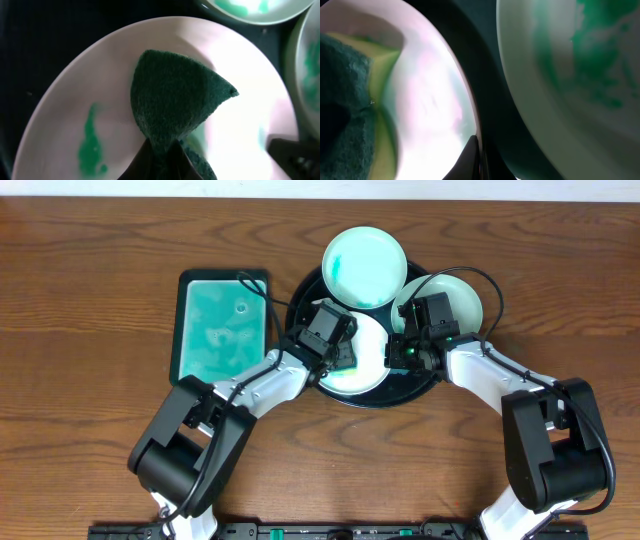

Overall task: Clean dirty plates on tray and stack at the side
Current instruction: 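Scrub the white plate with the sponge while right gripper holds it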

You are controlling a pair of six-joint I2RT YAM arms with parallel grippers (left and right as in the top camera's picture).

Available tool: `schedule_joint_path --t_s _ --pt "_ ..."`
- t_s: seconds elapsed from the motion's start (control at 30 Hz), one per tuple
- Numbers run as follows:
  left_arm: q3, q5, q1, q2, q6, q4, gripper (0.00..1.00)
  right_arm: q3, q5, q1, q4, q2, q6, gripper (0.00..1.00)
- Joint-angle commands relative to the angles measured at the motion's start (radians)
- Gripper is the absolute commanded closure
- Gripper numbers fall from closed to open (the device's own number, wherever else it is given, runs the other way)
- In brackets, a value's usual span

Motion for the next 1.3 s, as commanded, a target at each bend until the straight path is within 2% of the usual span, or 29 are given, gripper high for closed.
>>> schedule_joint_path --t_s 0.0,0.13,0.3,0.53,0.73,0.9,1.0,1.1,1.27 --pt "0.003 -0.148 0.009 0.042 0.131 -0.047 0.93 0.011 0.039 0.005 -0.012 0.009 -0.007 0.99" --pt "0.004 -0.181 0.018 0.02 0.182 -0.064 0.93 0.011 0.042 0.005 -0.012 0.009 -0.008 0.99" --pt "0.004 -0.33 0.048 -0.008 0.196 -0.114 0.93 0.011 0.041 0.005 -0.019 0.009 -0.008 0.99" --pt "0.033 -0.307 0.065 -0.017 0.223 -0.109 0.93 0.01 0.042 0.005 -0.034 0.009 -0.008 0.99" --pt "0.044 -0.16 0.061 -0.043 0.163 -0.035 0.93 0.007 0.048 0.005 -0.046 0.009 -0.016 0.99" --pt "0.044 0.083 0.059 -0.033 -0.017 0.045 0.93 0.004 0.048 0.005 -0.045 0.009 -0.016 0.99" --pt "0.044 0.154 0.051 -0.016 -0.055 0.081 0.93 0.004 0.048 0.005 -0.042 0.009 -0.016 0.99" --pt "0.043 0.085 0.048 0.007 -0.023 0.069 0.93 0.004 0.048 0.005 -0.043 0.009 -0.016 0.99" --pt "0.043 0.012 0.073 0.051 0.146 0.07 0.93 0.004 0.048 0.005 -0.047 0.009 -0.016 0.99"
